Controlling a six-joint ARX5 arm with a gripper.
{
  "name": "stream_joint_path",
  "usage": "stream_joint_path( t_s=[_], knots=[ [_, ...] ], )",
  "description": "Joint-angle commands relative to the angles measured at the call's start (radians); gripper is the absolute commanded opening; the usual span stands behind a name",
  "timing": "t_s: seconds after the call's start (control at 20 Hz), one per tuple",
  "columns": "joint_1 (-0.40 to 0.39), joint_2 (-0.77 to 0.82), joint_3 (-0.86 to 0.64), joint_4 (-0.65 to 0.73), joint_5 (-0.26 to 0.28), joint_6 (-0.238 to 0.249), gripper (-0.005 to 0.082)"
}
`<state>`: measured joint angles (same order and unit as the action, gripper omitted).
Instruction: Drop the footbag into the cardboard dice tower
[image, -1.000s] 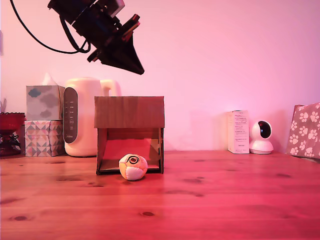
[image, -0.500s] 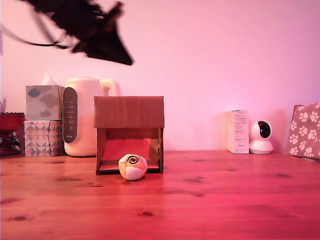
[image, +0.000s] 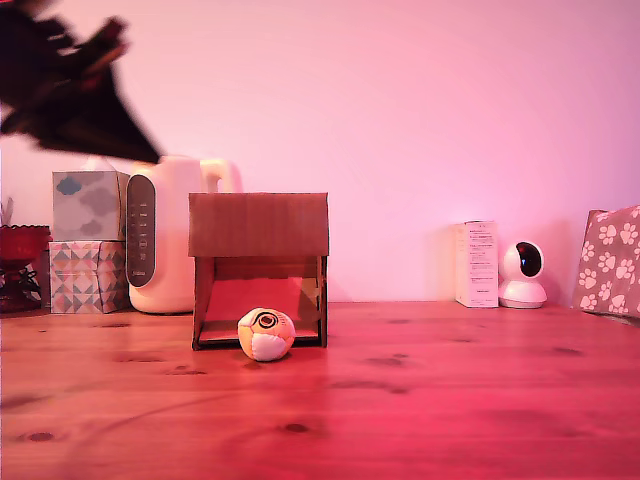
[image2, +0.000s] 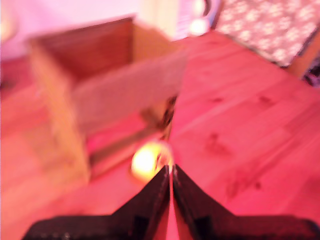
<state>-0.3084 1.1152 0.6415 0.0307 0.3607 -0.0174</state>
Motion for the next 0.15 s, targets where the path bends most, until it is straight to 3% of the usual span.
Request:
stream_joint_path(
  t_s=[0.0, 0.1],
  knots=[
    [0.003, -0.07, -0.071, 0.009, -0.011, -0.002, -0.0022],
    [0.004, -0.164, -0.139, 0.008, -0.035, -0.013, -0.0022]
  ],
)
